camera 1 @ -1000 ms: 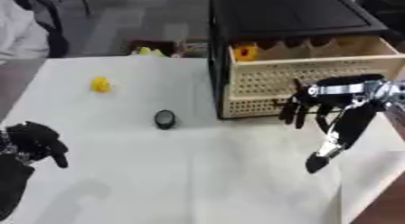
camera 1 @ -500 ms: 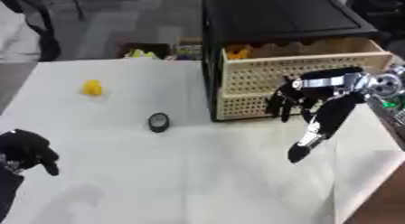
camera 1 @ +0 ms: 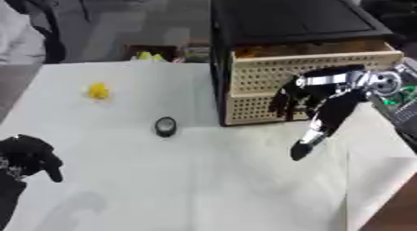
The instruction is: Pick up objects from table and place into drawer.
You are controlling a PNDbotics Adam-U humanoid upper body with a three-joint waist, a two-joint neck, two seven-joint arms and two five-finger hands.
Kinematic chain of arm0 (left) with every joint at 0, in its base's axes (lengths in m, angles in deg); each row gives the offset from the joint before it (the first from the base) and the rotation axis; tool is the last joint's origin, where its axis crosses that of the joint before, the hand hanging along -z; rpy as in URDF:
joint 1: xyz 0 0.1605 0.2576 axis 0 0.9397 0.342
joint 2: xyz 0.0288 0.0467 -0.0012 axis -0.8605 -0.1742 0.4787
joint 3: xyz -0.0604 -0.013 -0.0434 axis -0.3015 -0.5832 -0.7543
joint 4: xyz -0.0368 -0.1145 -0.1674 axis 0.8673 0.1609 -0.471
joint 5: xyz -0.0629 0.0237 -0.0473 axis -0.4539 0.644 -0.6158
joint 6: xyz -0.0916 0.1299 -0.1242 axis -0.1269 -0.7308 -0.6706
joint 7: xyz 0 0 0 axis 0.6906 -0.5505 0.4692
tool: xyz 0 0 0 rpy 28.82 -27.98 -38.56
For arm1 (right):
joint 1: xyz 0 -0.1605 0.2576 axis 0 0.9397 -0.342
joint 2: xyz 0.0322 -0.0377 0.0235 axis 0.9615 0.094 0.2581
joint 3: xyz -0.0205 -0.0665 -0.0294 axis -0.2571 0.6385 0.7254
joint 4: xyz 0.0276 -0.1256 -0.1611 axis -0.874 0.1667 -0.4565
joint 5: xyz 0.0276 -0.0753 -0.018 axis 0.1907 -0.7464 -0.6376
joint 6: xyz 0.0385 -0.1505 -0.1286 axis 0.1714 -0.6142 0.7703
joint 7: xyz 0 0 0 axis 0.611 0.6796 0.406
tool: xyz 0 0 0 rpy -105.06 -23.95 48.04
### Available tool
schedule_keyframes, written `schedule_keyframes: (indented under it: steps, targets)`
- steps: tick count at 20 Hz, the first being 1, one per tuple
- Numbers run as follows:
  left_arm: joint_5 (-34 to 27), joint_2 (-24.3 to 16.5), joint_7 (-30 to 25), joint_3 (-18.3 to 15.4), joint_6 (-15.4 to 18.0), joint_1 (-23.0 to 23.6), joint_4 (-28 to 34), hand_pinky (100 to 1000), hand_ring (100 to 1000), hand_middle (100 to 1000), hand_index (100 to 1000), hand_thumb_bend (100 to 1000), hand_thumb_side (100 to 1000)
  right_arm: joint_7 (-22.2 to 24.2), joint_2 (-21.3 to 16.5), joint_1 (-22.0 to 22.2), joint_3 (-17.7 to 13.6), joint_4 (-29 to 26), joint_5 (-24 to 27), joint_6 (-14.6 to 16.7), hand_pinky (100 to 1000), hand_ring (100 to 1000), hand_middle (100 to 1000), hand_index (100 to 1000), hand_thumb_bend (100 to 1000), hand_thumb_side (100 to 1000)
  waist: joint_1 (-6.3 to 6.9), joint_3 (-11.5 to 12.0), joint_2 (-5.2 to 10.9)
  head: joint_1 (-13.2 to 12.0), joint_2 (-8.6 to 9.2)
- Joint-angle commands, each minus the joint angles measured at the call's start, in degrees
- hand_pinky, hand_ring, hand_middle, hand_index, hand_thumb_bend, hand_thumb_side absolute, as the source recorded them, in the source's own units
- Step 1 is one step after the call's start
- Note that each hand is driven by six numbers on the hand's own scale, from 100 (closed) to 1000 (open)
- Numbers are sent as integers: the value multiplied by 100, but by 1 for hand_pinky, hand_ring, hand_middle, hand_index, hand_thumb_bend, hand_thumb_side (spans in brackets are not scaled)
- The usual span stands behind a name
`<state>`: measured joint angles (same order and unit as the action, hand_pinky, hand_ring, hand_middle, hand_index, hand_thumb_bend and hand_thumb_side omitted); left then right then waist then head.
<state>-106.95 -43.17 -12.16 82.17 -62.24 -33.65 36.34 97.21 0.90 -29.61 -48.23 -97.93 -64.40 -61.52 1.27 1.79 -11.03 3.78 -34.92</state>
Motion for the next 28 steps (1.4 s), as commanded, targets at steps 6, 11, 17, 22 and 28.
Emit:
schedule_keyframes:
  steps: [6,11,17,22,28]
  targets:
    - [20,-22,-28,-8,-5,-20,131,471,589,624,714,109,1000,90,127,-307,-119,430,-267,-30,285,689,661,779,1000,381,7,41,36,-29,51]
    - [7,-15,-31,-7,-7,-24,131,472,589,625,714,110,1000,43,223,-398,-158,598,-345,39,267,686,655,776,1000,393,15,65,41,-40,73]
    - [5,-6,-53,4,-33,-28,131,473,588,625,713,110,1000,29,345,-540,-153,836,-443,71,267,682,648,773,1000,392,12,93,40,-44,92]
    - [-7,-1,-55,2,-33,-26,131,474,588,625,712,110,1000,-13,426,-602,-174,994,-503,106,254,680,644,772,1000,394,17,138,43,-51,97]
    - [-24,-4,-46,-10,-37,-32,131,475,588,623,712,111,1000,8,276,-425,-214,781,-336,161,197,668,628,761,1000,398,13,131,48,-117,90]
